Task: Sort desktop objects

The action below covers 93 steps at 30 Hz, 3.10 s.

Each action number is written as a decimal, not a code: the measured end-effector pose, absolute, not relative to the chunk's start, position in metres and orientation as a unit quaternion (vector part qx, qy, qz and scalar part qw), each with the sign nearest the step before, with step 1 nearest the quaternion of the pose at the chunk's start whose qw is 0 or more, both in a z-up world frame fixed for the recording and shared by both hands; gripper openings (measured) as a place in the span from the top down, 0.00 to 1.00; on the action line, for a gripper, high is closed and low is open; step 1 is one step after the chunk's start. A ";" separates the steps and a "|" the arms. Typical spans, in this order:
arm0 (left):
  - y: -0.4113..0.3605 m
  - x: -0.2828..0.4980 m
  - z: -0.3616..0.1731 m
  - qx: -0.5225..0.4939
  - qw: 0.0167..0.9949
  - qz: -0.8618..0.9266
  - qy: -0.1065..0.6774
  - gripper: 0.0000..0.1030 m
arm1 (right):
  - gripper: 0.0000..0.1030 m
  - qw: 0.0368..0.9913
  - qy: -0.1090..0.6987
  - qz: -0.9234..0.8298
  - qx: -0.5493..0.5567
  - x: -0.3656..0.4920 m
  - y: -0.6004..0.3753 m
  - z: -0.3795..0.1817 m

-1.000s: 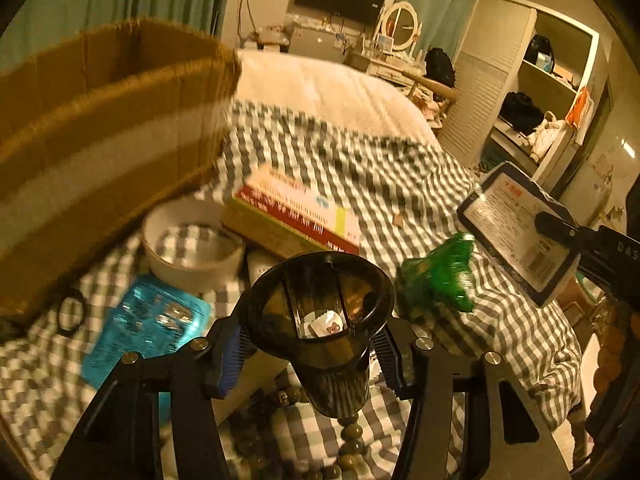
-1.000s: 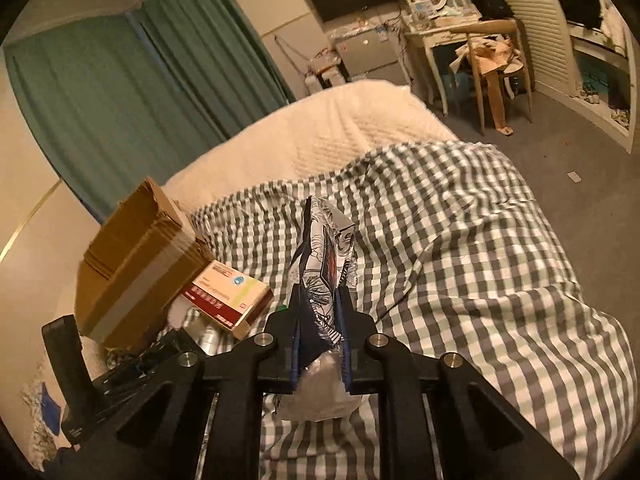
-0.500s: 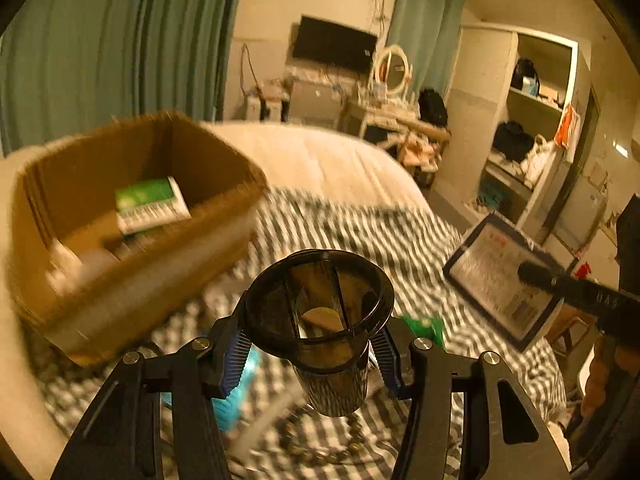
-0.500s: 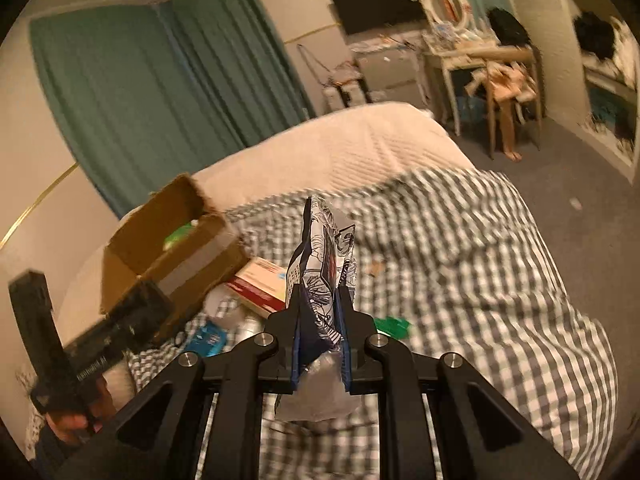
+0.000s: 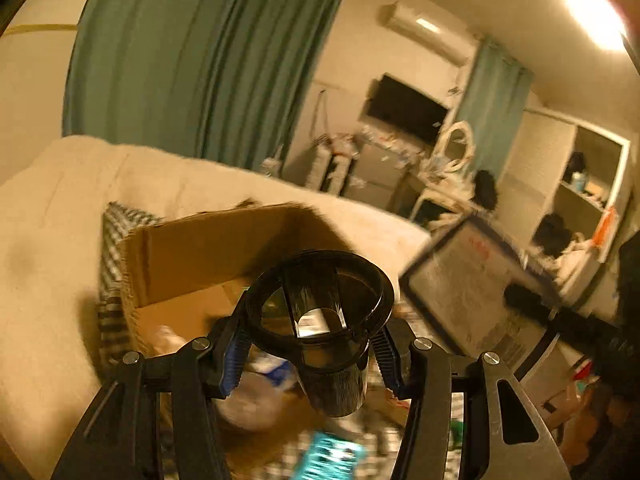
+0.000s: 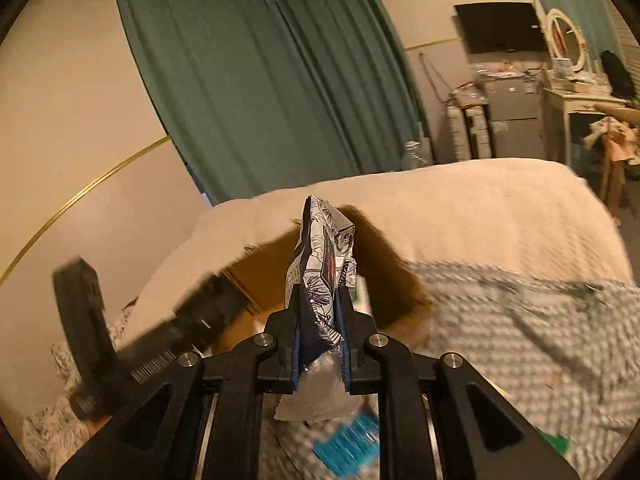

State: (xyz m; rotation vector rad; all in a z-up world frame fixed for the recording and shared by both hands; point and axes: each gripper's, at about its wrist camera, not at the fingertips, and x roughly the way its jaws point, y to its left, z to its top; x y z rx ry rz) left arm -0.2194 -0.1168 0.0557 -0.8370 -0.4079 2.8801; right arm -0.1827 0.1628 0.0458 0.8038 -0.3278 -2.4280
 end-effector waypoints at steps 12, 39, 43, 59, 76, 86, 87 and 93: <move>-0.144 -0.229 0.021 -0.288 0.035 0.950 -0.115 0.00 | 0.20 0.231 -0.153 -0.907 0.316 -0.226 0.125 0.016; 0.004 -0.150 -0.091 -0.407 0.107 0.906 -0.040 0.00 | 0.20 0.072 -0.088 -0.913 0.392 -0.098 0.349 -0.112; 0.002 -0.167 -0.115 -0.436 0.091 0.894 -0.041 0.00 | 0.20 0.063 -0.068 -0.906 0.413 -0.122 0.343 -0.141; -0.010 -0.193 -0.145 -0.468 0.053 0.882 -0.014 0.00 | 0.19 0.048 -0.077 -0.890 0.446 -0.157 0.343 -0.184; -0.007 -0.182 -0.128 -0.486 0.054 0.872 0.009 0.33 | 0.56 0.048 -0.035 -0.897 0.438 -0.153 0.333 -0.165; 0.010 -0.167 -0.068 -0.425 0.079 0.902 0.021 0.33 | 0.56 0.063 -0.020 -0.921 0.385 -0.110 0.332 -0.113; 0.009 -0.165 -0.059 -0.412 0.082 0.907 0.016 0.33 | 0.56 0.062 -0.023 -0.922 0.382 -0.106 0.334 -0.108; -0.024 -0.157 -0.011 -0.376 0.093 0.920 -0.059 0.33 | 0.56 0.062 -0.037 -0.928 0.366 -0.091 0.330 -0.083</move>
